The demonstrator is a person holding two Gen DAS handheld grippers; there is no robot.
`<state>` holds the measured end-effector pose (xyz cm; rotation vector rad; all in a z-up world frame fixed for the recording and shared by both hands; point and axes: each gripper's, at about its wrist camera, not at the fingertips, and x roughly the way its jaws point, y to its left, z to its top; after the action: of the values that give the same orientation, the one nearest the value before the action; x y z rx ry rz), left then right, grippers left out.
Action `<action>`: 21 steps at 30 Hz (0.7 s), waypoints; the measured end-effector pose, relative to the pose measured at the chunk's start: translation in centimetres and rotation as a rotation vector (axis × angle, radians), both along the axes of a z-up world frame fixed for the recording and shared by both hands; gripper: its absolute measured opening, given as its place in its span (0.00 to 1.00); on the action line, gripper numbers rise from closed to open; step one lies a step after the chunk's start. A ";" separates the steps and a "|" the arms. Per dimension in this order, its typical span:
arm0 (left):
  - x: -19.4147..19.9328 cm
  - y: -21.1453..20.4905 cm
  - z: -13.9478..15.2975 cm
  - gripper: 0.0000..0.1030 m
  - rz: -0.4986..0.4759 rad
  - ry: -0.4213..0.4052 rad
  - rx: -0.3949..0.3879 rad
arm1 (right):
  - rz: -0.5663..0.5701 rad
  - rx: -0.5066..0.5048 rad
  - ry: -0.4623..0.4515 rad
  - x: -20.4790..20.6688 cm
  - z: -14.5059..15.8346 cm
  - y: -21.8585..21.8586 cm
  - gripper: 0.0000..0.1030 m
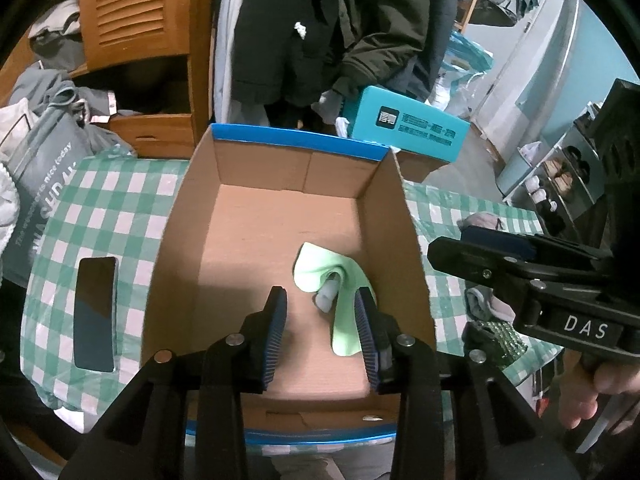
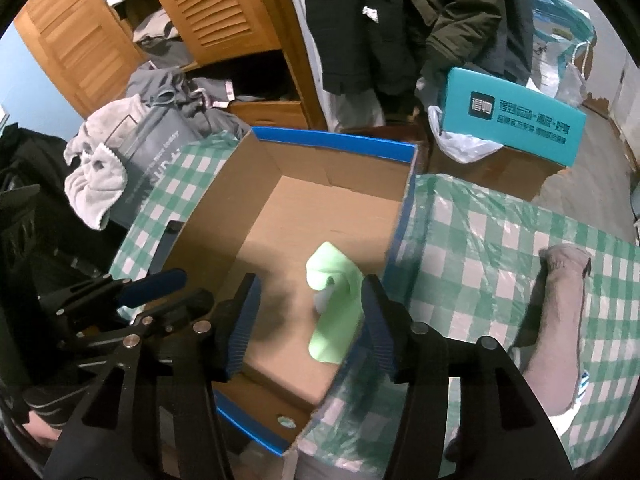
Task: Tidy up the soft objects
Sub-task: 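Move the right tool from the box to the grey fuzzy sock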
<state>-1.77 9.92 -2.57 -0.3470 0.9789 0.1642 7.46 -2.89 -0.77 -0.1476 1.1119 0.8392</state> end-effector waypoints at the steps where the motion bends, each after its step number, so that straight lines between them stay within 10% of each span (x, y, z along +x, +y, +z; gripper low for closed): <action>1: 0.1 -0.2 0.1 0.35 -0.004 -0.001 0.000 | -0.005 0.001 0.000 0.1 0.1 -0.3 0.52; 21: 2.3 -4.8 0.7 0.41 -0.094 -0.001 0.013 | -0.130 -0.015 -0.005 2.0 -0.4 -7.0 0.58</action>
<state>0.52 5.07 -1.85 -0.2881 0.9907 0.0850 9.43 -9.93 -1.20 -0.0885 1.1110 0.7139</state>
